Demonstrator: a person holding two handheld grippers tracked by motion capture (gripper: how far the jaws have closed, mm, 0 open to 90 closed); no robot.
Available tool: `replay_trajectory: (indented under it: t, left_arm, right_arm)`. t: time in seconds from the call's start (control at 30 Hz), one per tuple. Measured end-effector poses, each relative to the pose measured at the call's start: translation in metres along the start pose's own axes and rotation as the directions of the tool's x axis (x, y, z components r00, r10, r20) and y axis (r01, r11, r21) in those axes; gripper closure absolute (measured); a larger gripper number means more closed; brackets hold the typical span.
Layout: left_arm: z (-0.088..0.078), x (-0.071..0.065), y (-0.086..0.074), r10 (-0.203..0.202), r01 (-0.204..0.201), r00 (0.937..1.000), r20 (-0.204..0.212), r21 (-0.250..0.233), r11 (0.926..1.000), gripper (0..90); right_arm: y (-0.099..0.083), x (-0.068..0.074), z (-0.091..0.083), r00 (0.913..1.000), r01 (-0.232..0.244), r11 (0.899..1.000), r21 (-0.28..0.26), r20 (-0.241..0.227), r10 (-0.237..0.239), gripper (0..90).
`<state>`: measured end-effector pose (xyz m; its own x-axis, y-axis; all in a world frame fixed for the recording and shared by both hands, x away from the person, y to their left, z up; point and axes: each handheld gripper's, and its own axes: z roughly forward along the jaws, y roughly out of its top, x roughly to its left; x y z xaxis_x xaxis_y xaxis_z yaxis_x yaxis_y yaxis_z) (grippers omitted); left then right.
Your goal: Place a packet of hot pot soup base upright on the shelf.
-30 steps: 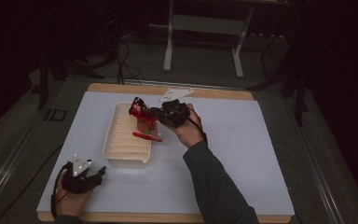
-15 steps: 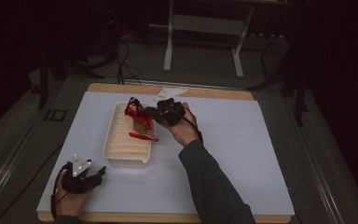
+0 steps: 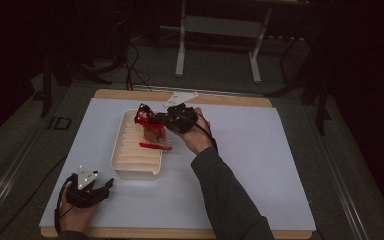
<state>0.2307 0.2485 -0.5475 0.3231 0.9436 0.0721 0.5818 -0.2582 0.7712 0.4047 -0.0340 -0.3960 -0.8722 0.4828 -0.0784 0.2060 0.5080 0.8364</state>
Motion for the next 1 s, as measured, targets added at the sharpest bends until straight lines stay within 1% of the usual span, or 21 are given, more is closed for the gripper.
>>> replay_trajectory:
  t: [0.27,0.53,0.63,1.0]
  left_arm:
    - [0.0,0.0,0.0,0.0,0.0,1.0,0.0,-0.001,1.0,37.6]
    - [0.0,0.0,0.0,0.0,0.0,1.0,0.001,-0.002,1.0,37.6]
    - [0.0,0.0,0.0,-0.001,0.001,1.0,0.001,-0.003,1.0,37.6]
    - [-0.002,0.0,-0.001,-0.006,0.006,1.0,0.004,-0.011,0.9999,37.4]
  right_arm:
    - [-0.001,0.004,0.006,0.9999,0.007,1.0,-0.001,-0.015,-0.007,88.6]
    - [0.001,0.01,0.014,0.9994,-0.006,1.0,-0.013,-0.034,0.005,88.6]
    - [0.002,0.012,0.016,0.9991,-0.003,1.0,-0.015,-0.042,0.002,88.6]
    - [0.003,0.018,0.025,0.9981,-0.012,1.0,-0.017,-0.061,0.011,88.6]
